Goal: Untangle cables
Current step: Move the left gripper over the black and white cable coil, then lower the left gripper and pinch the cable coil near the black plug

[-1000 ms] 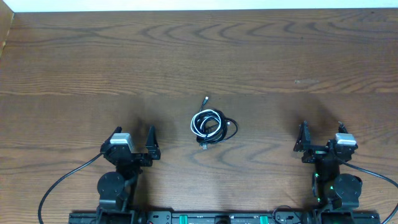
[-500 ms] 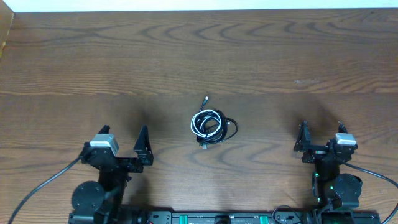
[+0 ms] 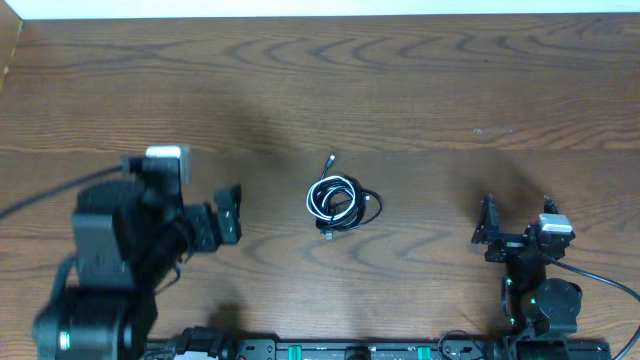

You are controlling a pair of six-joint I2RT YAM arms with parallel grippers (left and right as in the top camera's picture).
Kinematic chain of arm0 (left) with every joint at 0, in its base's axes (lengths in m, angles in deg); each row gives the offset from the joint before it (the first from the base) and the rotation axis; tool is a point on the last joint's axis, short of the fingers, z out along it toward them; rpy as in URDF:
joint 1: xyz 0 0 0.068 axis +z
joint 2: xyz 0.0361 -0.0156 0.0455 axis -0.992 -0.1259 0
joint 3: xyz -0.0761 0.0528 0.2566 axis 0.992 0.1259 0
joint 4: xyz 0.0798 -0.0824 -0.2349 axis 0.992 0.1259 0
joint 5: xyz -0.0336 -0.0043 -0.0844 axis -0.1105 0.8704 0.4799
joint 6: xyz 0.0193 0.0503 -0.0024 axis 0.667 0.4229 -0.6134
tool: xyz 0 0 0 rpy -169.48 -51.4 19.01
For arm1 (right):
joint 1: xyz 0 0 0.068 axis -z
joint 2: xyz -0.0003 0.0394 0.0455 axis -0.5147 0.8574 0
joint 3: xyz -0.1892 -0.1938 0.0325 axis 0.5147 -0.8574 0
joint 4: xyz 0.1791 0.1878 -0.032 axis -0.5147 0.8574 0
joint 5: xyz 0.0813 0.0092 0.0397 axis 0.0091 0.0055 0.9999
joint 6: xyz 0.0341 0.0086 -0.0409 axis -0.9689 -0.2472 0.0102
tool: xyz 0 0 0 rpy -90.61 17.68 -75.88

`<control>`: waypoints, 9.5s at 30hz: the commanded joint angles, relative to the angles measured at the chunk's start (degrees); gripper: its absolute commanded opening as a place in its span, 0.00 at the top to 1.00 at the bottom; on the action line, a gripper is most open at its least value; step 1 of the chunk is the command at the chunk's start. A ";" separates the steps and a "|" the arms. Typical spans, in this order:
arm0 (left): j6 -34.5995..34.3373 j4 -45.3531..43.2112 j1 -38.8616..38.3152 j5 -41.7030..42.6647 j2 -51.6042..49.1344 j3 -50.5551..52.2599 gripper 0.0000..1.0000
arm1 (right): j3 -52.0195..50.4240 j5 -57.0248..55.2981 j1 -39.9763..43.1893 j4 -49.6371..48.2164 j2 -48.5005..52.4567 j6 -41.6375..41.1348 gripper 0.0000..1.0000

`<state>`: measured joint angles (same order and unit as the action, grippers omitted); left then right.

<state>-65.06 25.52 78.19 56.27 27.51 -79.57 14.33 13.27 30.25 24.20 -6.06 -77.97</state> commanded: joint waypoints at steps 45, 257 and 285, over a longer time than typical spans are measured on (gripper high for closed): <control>-7.34 2.16 -0.11 6.32 -42.97 -2.60 0.01 | -0.04 -0.09 -0.44 0.22 -0.13 0.33 0.01; -26.58 -27.71 -24.02 -11.10 -57.48 9.51 0.37 | -0.04 -0.09 -0.44 0.22 -0.13 0.33 0.01; -26.58 -27.82 -24.00 -11.13 -57.37 9.51 0.48 | -0.04 -0.09 -0.44 0.22 -0.13 0.33 0.01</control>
<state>-91.25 -2.28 54.10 46.57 -29.26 -70.61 14.33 13.25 30.25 24.20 -6.06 -77.97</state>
